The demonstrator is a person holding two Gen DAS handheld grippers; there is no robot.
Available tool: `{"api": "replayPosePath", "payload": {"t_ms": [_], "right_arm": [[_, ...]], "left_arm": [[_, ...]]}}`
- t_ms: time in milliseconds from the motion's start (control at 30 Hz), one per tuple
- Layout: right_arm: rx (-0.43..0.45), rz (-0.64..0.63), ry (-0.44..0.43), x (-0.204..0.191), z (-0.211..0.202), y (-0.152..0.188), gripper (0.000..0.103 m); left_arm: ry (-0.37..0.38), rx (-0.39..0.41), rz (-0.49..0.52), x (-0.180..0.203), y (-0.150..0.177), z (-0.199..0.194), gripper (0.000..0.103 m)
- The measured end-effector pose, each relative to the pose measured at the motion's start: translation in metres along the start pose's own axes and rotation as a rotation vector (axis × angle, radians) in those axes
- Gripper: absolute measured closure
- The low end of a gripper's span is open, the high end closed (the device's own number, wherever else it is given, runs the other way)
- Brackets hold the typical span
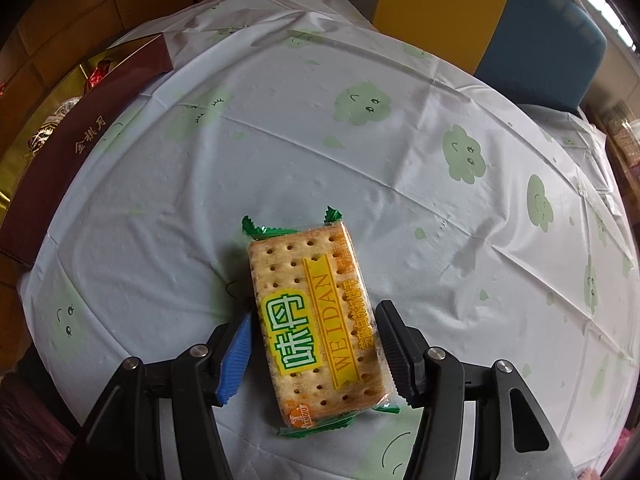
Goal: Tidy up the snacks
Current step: 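Carry the red bar into the gold tray and open the left tool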
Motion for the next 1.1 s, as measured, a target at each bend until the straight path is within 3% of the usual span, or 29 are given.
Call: {"api": "replayPosePath", "payload": {"t_ms": [167, 400, 1100], "right_arm": [[0.023, -0.058, 0.042, -0.009, 0.000, 0.002, 0.044], [0.033, -0.055, 0.032, -0.009, -0.001, 0.005, 0.044], [0.032, -0.064, 0.033, -0.011, -0.002, 0.006, 0.045]], "left_arm": [[-0.053, 0.007, -0.037, -0.025, 0.008, -0.002, 0.080], [-0.070, 0.005, -0.052, -0.034, 0.013, -0.001, 0.080], [-0.072, -0.080, -0.098, -0.052, 0.029, 0.017, 0.080]]}}
Point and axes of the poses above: each gripper's, at about its wrist camera, not at the fingertips, and z roughly the way its jaws point, x to its right, y to its underside, the point moved 4 cm from there along z, roughly the way its jaws point, and after that the axes turned 8 degrees about -y, right-handed, at the moved point
